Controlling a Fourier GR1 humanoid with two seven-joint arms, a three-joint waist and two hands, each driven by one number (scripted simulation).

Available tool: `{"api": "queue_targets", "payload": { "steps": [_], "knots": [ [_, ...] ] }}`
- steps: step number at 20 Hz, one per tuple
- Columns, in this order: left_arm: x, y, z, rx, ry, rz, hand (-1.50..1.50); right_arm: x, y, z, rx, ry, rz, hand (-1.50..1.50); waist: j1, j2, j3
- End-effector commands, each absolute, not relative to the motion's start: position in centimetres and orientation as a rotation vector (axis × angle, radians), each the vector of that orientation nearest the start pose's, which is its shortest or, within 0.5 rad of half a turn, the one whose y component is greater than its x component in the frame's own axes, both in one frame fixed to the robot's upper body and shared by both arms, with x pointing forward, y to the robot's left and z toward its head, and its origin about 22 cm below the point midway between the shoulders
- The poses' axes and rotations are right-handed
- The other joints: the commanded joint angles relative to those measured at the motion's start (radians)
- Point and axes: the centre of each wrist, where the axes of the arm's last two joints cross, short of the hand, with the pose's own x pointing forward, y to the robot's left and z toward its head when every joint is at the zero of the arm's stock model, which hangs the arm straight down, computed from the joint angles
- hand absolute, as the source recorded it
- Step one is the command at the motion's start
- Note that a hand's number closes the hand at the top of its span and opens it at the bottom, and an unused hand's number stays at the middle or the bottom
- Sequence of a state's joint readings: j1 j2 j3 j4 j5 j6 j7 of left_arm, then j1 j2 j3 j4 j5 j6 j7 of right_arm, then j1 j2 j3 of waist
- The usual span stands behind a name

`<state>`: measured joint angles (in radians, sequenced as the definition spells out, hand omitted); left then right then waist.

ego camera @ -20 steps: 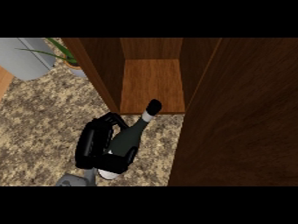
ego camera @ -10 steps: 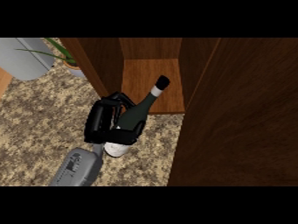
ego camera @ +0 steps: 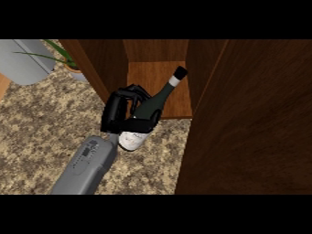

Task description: Pick up the wine, place it into the cabinet and close the cabinet

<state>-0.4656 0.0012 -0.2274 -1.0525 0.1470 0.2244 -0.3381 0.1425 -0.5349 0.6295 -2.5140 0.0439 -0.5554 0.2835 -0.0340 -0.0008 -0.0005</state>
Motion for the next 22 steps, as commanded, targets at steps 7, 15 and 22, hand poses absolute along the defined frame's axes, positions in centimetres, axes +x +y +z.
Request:
{"api": "queue_targets", "payload": {
  "steps": [7,15,22],
  "knots": [
    [36.5,10.5,0.7,-0.160,-1.768,-0.090,1.50,6.8,-19.5,20.3,0.243,-1.939,0.158,-1.50,-0.010,0.000,0.000],
    [39.5,9.7,1.5,-0.086,-1.735,-0.087,1.50,7.2,-19.2,19.3,0.260,-1.952,0.124,-1.50,-0.021,0.006,0.000],
    [40.4,9.4,0.8,0.051,-1.671,-0.167,1.50,7.8,-19.0,18.2,0.280,-1.943,0.151,-1.50,-0.051,0.014,0.001]
  ]
}}
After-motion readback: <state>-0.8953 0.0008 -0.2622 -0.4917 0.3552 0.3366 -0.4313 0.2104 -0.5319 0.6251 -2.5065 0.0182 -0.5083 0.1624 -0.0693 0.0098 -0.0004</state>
